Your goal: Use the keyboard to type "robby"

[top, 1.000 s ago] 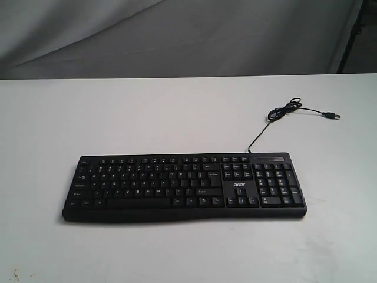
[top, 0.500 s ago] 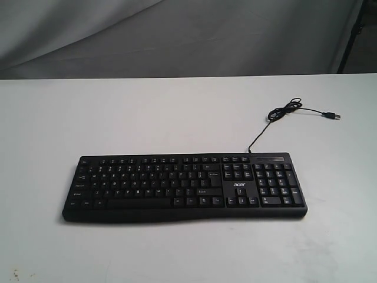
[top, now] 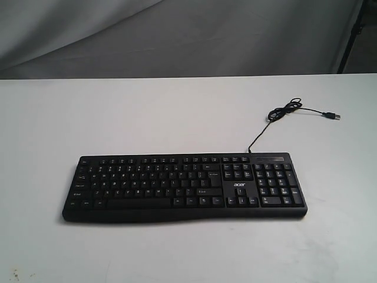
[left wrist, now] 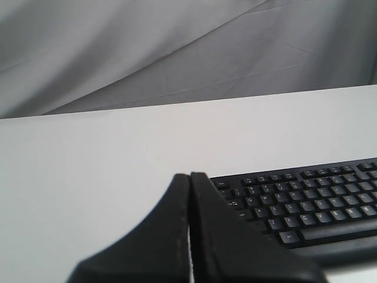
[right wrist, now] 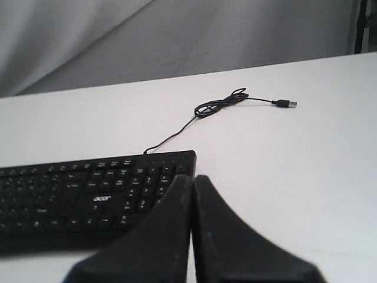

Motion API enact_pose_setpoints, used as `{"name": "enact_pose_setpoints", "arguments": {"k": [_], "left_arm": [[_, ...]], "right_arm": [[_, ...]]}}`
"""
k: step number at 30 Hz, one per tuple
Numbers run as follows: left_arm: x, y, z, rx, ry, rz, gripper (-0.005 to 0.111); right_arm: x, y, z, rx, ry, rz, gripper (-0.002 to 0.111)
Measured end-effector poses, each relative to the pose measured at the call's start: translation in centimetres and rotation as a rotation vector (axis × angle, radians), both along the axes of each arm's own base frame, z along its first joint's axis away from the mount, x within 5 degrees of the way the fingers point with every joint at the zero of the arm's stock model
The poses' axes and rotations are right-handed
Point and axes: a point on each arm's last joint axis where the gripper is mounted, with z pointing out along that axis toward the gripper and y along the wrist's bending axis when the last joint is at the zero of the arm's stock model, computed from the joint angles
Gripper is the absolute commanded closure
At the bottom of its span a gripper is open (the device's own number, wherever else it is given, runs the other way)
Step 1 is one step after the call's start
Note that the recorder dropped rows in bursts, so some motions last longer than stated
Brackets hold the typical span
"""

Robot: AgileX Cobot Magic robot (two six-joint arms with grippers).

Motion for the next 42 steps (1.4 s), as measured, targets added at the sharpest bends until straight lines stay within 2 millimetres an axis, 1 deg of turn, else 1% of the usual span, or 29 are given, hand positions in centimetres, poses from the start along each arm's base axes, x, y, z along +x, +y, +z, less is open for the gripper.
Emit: {"name": "enact_pose_setpoints", "arguments": {"k": [5,9,12,23,28,31,42], "left_arm": [[0.0,0.0,0.0,0.000,0.000,0.000,0.107],[0.0,0.0,0.0,0.000,0.000,0.000,0.107],[0.0,0.0,0.0,0.000,0.000,0.000,0.107],[0.0,0.0,0.0,0.000,0.000,0.000,0.107],[0.0,0.0,0.0,0.000,0.000,0.000,0.107],[0.0,0.0,0.0,0.000,0.000,0.000,0.107],[0.0,0.0,0.0,0.000,0.000,0.000,0.107]], "right_arm": [[0.1,-0.1,0.2,0.209,0.010,-0.058,0.108],[0.1,-0.1,0.2,0.244,0.015,-0.068,0.108],[0.1,-0.2,0.1,0.197,0.013,-0.074,0.108],[0.1,-1.0,-0.1,-0.090,0.008,-0.095,0.108],[0.1,-1.1,-0.1,-0.130,0.005,-0.093,0.108],[0.0,-1.0,-0.2,-0.165,0.002,-0.053,0.108],[0.0,-0.9,-0.2,-0.165,0.003,-0.045,0.108]]}}
